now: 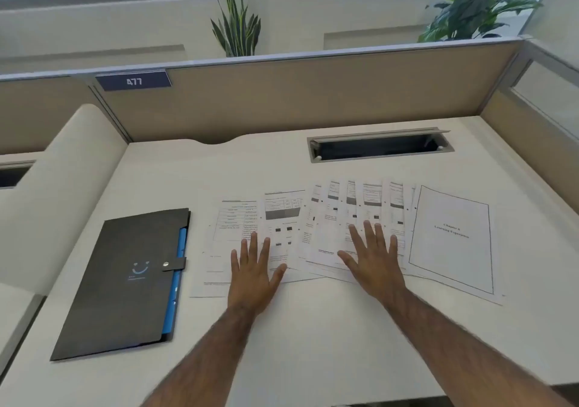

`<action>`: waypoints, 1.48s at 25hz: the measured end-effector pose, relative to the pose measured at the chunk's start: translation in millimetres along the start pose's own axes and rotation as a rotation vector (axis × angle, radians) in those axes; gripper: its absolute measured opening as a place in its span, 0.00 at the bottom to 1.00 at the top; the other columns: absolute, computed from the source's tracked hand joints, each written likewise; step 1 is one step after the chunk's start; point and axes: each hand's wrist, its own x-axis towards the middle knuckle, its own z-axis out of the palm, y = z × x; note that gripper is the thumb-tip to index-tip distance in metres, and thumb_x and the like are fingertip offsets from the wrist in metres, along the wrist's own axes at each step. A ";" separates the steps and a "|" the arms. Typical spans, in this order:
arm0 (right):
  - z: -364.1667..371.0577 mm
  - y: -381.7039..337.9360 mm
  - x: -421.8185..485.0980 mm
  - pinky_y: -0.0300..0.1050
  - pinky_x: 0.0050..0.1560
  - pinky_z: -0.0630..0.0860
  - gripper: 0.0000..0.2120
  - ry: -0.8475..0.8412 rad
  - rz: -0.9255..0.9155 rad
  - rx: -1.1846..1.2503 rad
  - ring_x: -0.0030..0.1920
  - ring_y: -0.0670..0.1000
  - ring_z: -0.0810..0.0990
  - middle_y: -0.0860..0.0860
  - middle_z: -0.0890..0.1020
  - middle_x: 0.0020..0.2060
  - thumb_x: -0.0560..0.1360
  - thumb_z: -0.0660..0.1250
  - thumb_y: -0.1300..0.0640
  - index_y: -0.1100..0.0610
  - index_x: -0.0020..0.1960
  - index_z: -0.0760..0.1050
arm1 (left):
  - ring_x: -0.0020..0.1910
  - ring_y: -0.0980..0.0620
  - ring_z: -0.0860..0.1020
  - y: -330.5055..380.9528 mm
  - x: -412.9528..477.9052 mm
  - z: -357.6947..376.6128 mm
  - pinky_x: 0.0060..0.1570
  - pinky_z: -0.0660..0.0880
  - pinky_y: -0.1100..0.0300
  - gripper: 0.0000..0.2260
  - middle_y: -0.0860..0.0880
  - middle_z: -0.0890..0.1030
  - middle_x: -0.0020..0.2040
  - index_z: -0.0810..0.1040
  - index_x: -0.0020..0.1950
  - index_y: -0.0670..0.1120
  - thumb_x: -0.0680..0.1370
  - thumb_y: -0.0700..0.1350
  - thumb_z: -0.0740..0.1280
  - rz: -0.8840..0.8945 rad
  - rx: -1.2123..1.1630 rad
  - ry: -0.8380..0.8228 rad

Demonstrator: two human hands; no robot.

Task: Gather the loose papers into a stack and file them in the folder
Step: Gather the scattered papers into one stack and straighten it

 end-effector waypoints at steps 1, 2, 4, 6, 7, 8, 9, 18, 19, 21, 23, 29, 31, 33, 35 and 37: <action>2.1 0.7 -1.5 0.69 0.77 0.49 0.41 -0.026 0.011 -0.007 0.82 0.60 0.49 0.56 0.53 0.82 0.76 0.34 0.29 0.47 0.82 0.49 | 0.83 0.46 0.38 -0.9 -2.3 2.0 0.80 0.38 0.43 0.38 0.49 0.36 0.83 0.42 0.84 0.54 0.77 0.71 0.37 -0.013 0.003 -0.013; 5.9 2.8 -2.4 0.69 0.77 0.48 0.41 -0.021 0.008 -0.016 0.82 0.60 0.49 0.56 0.53 0.82 0.75 0.34 0.28 0.47 0.82 0.49 | 0.83 0.46 0.38 -2.7 -4.3 5.6 0.80 0.38 0.42 0.38 0.49 0.37 0.84 0.42 0.84 0.54 0.77 0.71 0.37 -0.017 0.007 -0.021; 17.2 8.4 -6.2 0.69 0.76 0.47 0.43 -0.033 0.010 -0.034 0.82 0.60 0.47 0.55 0.51 0.83 0.74 0.31 0.27 0.46 0.82 0.48 | 0.83 0.46 0.37 -7.8 -9.6 13.7 0.79 0.38 0.41 0.38 0.49 0.37 0.84 0.40 0.84 0.54 0.78 0.71 0.38 -0.025 0.037 -0.052; 28.3 13.5 -9.5 0.70 0.76 0.45 0.46 -0.045 0.006 -0.051 0.82 0.59 0.45 0.54 0.48 0.83 0.70 0.24 0.26 0.45 0.82 0.45 | 0.83 0.45 0.37 -9.8 -13.6 18.1 0.79 0.38 0.40 0.37 0.48 0.37 0.84 0.39 0.83 0.54 0.79 0.71 0.40 -0.017 0.065 -0.047; 31.8 15.7 -11.2 0.70 0.76 0.45 0.48 -0.060 0.006 -0.055 0.82 0.59 0.44 0.54 0.46 0.83 0.68 0.21 0.26 0.45 0.82 0.43 | 0.83 0.45 0.37 -10.0 -14.4 17.9 0.79 0.38 0.40 0.37 0.48 0.37 0.84 0.39 0.83 0.54 0.79 0.70 0.40 -0.017 0.079 -0.046; 33.3 16.8 -12.2 0.70 0.76 0.45 0.49 -0.077 0.003 -0.051 0.82 0.59 0.43 0.53 0.45 0.83 0.67 0.20 0.27 0.45 0.82 0.42 | 0.83 0.45 0.38 -10.0 -13.9 17.7 0.79 0.38 0.40 0.37 0.48 0.37 0.84 0.39 0.83 0.54 0.79 0.70 0.40 -0.012 0.083 -0.051; 35.7 18.1 -13.4 0.70 0.76 0.45 0.48 -0.076 0.004 -0.044 0.82 0.59 0.43 0.53 0.44 0.83 0.67 0.20 0.27 0.45 0.82 0.41 | 0.83 0.45 0.38 -9.3 -13.9 17.5 0.79 0.38 0.40 0.37 0.48 0.37 0.84 0.39 0.83 0.54 0.79 0.70 0.40 -0.013 0.086 -0.055; 43.2 18.8 -20.5 0.72 0.76 0.47 0.38 -0.046 0.011 -0.046 0.82 0.60 0.48 0.55 0.50 0.83 0.77 0.37 0.30 0.46 0.83 0.48 | 0.83 0.44 0.44 -9.3 -15.4 20.3 0.79 0.43 0.37 0.36 0.48 0.42 0.84 0.44 0.84 0.53 0.80 0.69 0.41 -0.010 0.077 -0.003; 43.3 19.5 -20.0 0.72 0.76 0.47 0.38 -0.046 0.009 -0.045 0.82 0.60 0.48 0.55 0.50 0.83 0.77 0.37 0.31 0.46 0.83 0.48 | 0.83 0.44 0.44 -9.3 -15.3 20.8 0.79 0.43 0.37 0.36 0.48 0.43 0.84 0.45 0.84 0.53 0.80 0.69 0.40 -0.011 0.081 0.000; 43.5 20.1 -20.2 0.72 0.76 0.46 0.37 -0.032 0.004 -0.046 0.82 0.60 0.48 0.55 0.51 0.83 0.78 0.38 0.31 0.47 0.83 0.48 | 0.83 0.44 0.45 -8.3 -15.6 21.1 0.79 0.43 0.36 0.36 0.48 0.44 0.85 0.46 0.84 0.52 0.80 0.70 0.38 -0.015 0.072 0.015; 43.3 22.5 -22.0 0.72 0.76 0.47 0.36 -0.013 -0.015 -0.021 0.82 0.61 0.51 0.56 0.54 0.82 0.79 0.41 0.31 0.47 0.82 0.51 | 0.83 0.44 0.45 -1.8 -15.7 21.1 0.79 0.43 0.37 0.36 0.48 0.44 0.85 0.46 0.84 0.52 0.81 0.69 0.39 -0.015 0.050 0.037; 27.0 82.6 -24.0 0.69 0.76 0.56 0.34 0.155 0.054 0.057 0.78 0.62 0.63 0.59 0.67 0.77 0.81 0.48 0.36 0.56 0.77 0.68 | 0.83 0.47 0.42 73.0 10.9 22.1 0.79 0.40 0.41 0.35 0.48 0.45 0.85 0.48 0.84 0.49 0.82 0.67 0.38 0.155 0.062 0.025; 19.6 118.9 -24.5 0.68 0.75 0.57 0.35 0.199 0.189 0.076 0.77 0.64 0.64 0.61 0.68 0.76 0.80 0.47 0.37 0.59 0.75 0.70 | 0.83 0.48 0.44 108.5 25.5 21.1 0.80 0.39 0.43 0.36 0.47 0.49 0.85 0.53 0.84 0.47 0.82 0.67 0.38 0.207 0.064 0.028; 12.8 156.7 -27.5 0.68 0.75 0.56 0.38 0.186 0.322 0.075 0.78 0.65 0.63 0.63 0.67 0.77 0.79 0.43 0.35 0.60 0.76 0.68 | 0.83 0.48 0.48 146.0 39.9 20.1 0.80 0.38 0.44 0.36 0.47 0.55 0.84 0.59 0.82 0.47 0.82 0.66 0.40 0.247 0.054 0.018; 6.6 190.3 -30.7 0.68 0.75 0.56 0.40 0.161 0.412 0.054 0.78 0.66 0.61 0.64 0.65 0.77 0.78 0.41 0.34 0.60 0.77 0.66 | 0.83 0.47 0.52 183.0 53.9 20.9 0.80 0.40 0.45 0.32 0.47 0.59 0.83 0.63 0.80 0.48 0.83 0.64 0.44 0.276 0.013 -0.006; 1.5 216.3 -30.3 0.69 0.75 0.55 0.39 0.137 0.458 0.044 0.78 0.67 0.61 0.65 0.64 0.77 0.78 0.44 0.34 0.59 0.78 0.64 | 0.82 0.46 0.55 215.8 67.6 23.2 0.81 0.43 0.46 0.27 0.47 0.61 0.82 0.66 0.78 0.48 0.84 0.60 0.51 0.303 -0.019 -0.037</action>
